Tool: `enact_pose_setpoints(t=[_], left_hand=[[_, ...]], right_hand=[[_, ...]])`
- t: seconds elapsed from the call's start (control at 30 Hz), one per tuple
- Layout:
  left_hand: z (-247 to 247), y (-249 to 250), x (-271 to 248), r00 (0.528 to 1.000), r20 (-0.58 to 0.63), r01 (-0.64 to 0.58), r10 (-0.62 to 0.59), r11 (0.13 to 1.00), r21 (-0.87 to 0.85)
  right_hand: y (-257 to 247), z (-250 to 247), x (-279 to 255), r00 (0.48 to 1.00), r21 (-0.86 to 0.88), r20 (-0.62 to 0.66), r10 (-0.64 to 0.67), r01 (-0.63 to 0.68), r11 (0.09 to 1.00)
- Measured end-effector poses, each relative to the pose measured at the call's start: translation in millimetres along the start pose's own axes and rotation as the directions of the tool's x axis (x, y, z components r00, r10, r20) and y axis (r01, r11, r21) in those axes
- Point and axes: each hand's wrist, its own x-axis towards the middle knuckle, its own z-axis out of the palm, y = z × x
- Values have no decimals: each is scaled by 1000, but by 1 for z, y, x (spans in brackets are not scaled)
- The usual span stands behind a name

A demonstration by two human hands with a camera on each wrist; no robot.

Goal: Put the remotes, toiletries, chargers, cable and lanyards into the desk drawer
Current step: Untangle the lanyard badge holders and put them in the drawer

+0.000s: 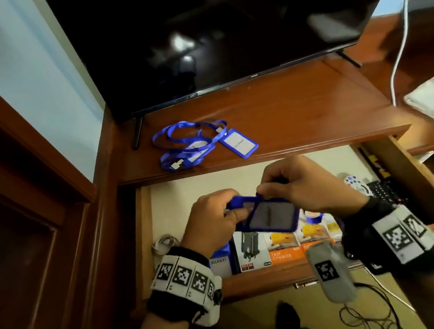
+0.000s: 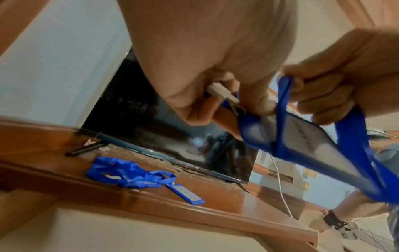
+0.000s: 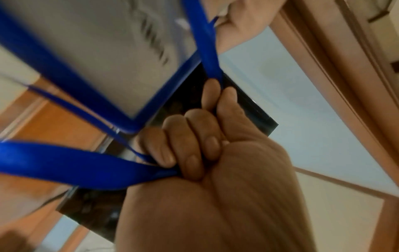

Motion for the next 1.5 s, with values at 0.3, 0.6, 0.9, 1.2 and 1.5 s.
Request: enact_pose_setpoints(t=[0.3, 0.6, 0.9, 1.2, 1.5], left_hand=[[-15, 16, 2, 969, 246, 185, -17, 712, -678], [1, 29, 24, 893, -206, 119, -401, 651, -750], [12, -13, 17, 828, -455, 336, -327, 940, -64], [-1, 5, 16, 927, 335, 173, -167, 985, 12], [-12, -3, 16, 984, 172, 158, -48, 683, -713]], right_hand=[[20, -16, -5, 989, 449, 144, 45, -106, 887], [58, 69, 9, 948, 742, 164, 272, -300, 599], [33, 54, -5, 973, 279, 192, 127, -178, 944], [66, 14, 14, 971, 201, 236, 44, -93, 975], [45, 30, 21, 981, 740, 192, -28, -126, 660]])
